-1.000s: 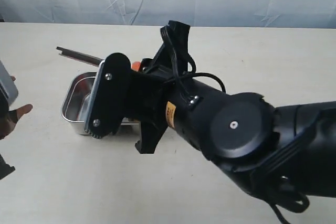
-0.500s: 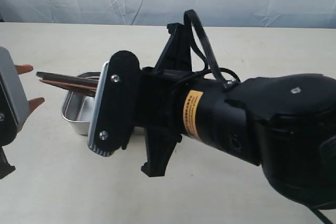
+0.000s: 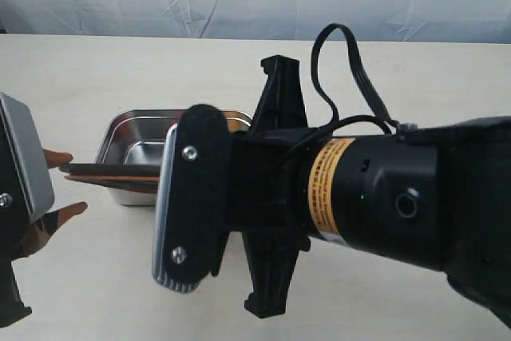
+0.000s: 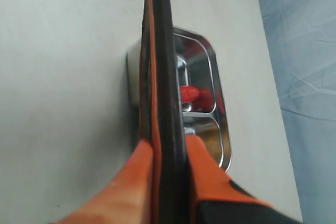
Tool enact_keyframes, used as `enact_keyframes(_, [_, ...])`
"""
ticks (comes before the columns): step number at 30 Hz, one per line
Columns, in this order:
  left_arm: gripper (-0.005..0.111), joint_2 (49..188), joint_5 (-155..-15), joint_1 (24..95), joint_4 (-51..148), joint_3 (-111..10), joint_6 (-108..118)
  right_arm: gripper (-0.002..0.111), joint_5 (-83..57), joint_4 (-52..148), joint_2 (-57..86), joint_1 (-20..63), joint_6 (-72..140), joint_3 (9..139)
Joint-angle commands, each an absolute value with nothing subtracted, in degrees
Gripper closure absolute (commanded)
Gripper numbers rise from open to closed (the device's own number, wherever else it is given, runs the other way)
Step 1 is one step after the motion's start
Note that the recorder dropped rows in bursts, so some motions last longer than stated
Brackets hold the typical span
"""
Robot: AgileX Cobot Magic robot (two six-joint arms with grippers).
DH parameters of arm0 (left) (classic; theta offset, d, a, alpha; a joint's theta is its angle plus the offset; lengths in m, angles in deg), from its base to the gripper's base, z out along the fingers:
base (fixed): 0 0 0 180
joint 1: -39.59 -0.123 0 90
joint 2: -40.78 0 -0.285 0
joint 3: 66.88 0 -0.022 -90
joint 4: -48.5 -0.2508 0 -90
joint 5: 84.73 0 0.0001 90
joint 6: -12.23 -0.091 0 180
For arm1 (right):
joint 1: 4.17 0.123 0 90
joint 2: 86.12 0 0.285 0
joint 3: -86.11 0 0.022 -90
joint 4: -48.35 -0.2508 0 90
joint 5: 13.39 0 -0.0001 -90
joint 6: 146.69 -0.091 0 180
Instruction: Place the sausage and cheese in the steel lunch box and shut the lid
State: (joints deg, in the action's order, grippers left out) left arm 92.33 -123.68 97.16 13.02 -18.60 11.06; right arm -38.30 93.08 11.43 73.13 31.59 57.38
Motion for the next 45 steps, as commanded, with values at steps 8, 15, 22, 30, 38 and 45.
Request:
enact_keyframes(8, [0.062,91.93,-128.28,97.43,15.0,-18.5,2.2,0.109,-40.21,93.42,13.66,78.26,33.88,57.54])
enact_keyframes(15, [0.062,91.93,-122.76,97.43,16.82,-18.5,-2.17,0.109,-35.82,93.66,14.3,78.26,33.88,57.54])
enact_keyframes(22, [0.083,95.41,-123.46,97.43,13.85,-18.5,-2.17,0.109,-34.41,93.66,14.88,78.26,33.88,57.54])
enact_keyframes(30, [0.106,96.97,-123.85,97.43,10.02,-18.5,-1.63,0.109,-40.94,93.55,17.45,78.26,33.31,57.54])
enact_keyframes(38, [0.106,98.66,-126.76,97.43,-1.14,-18.5,8.5,0.109,-43.13,93.27,17.83,78.26,24.19,57.54])
enact_keyframes(45, [0.106,102.88,-127.93,97.43,-8.44,-18.5,16.88,0.109,-50.3,97.16,17.83,78.26,16.04,57.54])
